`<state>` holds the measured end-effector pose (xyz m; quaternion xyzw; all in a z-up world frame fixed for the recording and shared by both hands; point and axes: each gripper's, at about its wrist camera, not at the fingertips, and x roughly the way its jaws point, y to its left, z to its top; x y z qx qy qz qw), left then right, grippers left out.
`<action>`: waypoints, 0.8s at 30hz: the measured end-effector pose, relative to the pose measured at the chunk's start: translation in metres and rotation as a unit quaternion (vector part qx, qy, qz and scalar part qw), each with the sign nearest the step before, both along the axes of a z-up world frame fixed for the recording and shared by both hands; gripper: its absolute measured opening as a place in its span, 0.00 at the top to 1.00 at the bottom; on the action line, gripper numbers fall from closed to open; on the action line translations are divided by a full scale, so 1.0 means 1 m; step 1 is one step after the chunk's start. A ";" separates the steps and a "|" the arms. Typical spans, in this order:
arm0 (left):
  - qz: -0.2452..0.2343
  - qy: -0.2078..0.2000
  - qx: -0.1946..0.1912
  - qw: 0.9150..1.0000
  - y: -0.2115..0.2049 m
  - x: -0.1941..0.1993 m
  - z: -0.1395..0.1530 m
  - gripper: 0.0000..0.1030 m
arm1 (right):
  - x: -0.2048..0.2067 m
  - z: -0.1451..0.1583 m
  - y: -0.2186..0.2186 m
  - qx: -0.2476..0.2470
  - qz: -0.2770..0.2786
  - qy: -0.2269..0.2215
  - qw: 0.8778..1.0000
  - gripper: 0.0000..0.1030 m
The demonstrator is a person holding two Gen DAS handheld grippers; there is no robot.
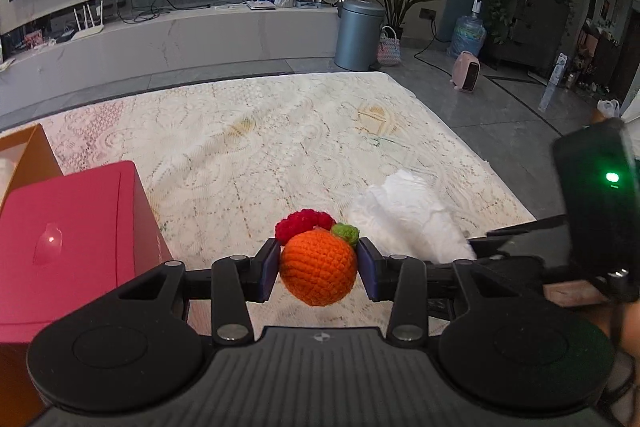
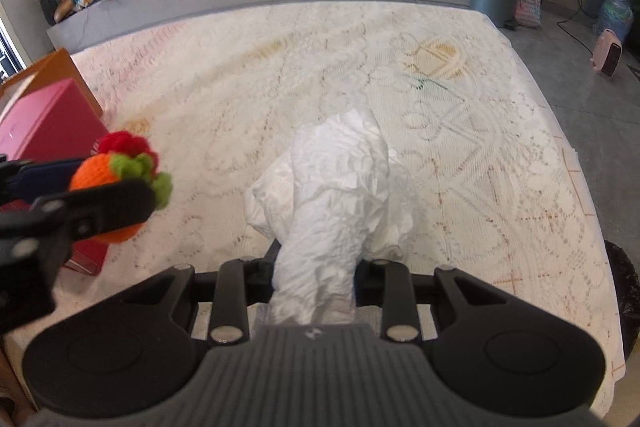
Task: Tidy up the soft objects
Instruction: 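Lift and carry the crochet carrot and white tissue over the white box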
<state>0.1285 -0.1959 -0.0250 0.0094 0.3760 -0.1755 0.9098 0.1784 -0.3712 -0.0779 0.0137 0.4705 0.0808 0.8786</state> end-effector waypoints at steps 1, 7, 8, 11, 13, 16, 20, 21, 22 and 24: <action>-0.001 -0.001 -0.003 1.000 0.000 0.000 0.000 0.54 | 0.004 -0.003 0.000 0.004 0.003 0.005 1.000 0.71; -0.003 0.003 -0.011 1.000 -0.004 0.013 0.007 0.54 | 0.022 -0.013 -0.014 0.001 -0.046 0.011 0.999 0.73; -0.002 0.007 -0.008 1.000 -0.004 0.017 0.010 0.54 | 0.024 -0.012 -0.017 0.007 -0.057 0.009 0.998 0.74; 0.008 0.005 -0.002 1.000 -0.001 0.031 0.022 0.54 | 0.034 -0.006 -0.029 0.037 -0.102 0.002 0.994 0.74; 0.009 -0.008 0.003 1.000 0.003 0.039 0.032 0.54 | 0.043 0.001 -0.031 0.026 -0.122 -0.004 0.992 0.74; 0.015 -0.028 0.002 0.999 0.015 0.054 0.050 0.54 | 0.056 0.018 -0.030 0.015 -0.150 -0.023 0.988 0.74; 0.035 -0.050 0.004 0.998 0.040 0.073 0.076 0.54 | 0.074 0.056 -0.018 -0.001 -0.152 -0.055 0.987 0.74; 0.042 -0.058 0.008 0.997 0.048 0.076 0.083 0.54 | 0.077 0.069 -0.012 -0.007 -0.150 -0.070 0.986 0.74; 0.049 -0.067 0.013 0.996 0.055 0.079 0.089 0.54 | 0.080 0.082 -0.005 -0.009 -0.149 -0.085 0.985 0.73; 0.065 -0.084 0.019 0.994 0.073 0.081 0.101 0.54 | 0.087 0.110 0.013 -0.012 -0.139 -0.108 0.984 0.73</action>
